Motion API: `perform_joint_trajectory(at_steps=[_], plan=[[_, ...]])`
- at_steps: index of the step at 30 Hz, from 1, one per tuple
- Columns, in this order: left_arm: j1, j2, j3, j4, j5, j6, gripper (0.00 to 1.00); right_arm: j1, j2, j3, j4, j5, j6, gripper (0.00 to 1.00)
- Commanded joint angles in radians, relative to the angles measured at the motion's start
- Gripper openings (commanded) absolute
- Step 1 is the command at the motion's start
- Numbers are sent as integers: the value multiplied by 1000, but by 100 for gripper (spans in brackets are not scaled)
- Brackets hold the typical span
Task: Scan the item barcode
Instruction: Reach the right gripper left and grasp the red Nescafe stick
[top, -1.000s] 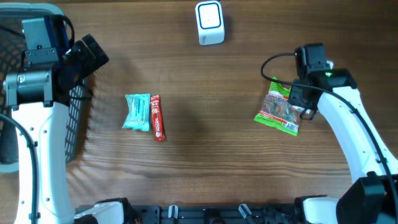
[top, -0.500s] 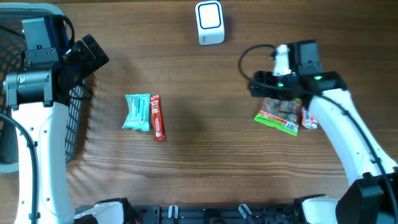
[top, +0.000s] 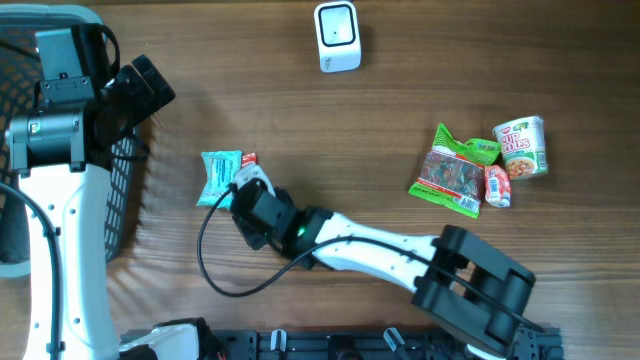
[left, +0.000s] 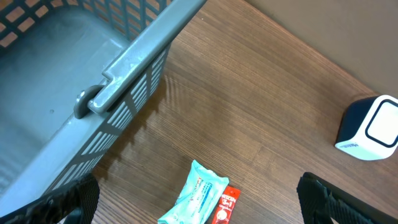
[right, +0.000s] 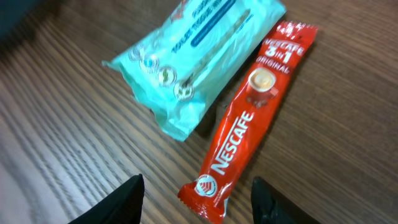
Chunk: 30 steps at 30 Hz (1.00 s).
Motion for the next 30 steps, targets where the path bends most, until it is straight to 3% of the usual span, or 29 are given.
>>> perform_joint_trajectory(at_steps=[1, 5, 10, 13, 16, 19, 22, 25, 30], plan=[[6, -8, 9, 2, 2, 8, 100, 26, 48, 10, 21, 103, -30, 56], [6, -8, 9, 2, 2, 8, 100, 27, 96, 10, 37, 103, -31, 36], [6, -8, 9, 2, 2, 8, 100, 24, 119, 10, 50, 116, -32, 36], [6, -8, 9, 2, 1, 8, 100, -6, 119, 10, 26, 114, 24, 25], [6, -8, 9, 2, 2, 8, 100, -64, 119, 10, -2, -12, 77, 4], [6, -8, 9, 2, 1, 8, 100, -130, 119, 10, -43, -177, 124, 4], [6, -8, 9, 2, 2, 8, 100, -159, 119, 10, -82, -186, 126, 8], [6, -8, 9, 2, 2, 8, 100, -160, 119, 9, -81, -225, 126, 4], [6, -8, 9, 2, 2, 8, 100, -273, 19, 9, -69, -561, 81, 4]])
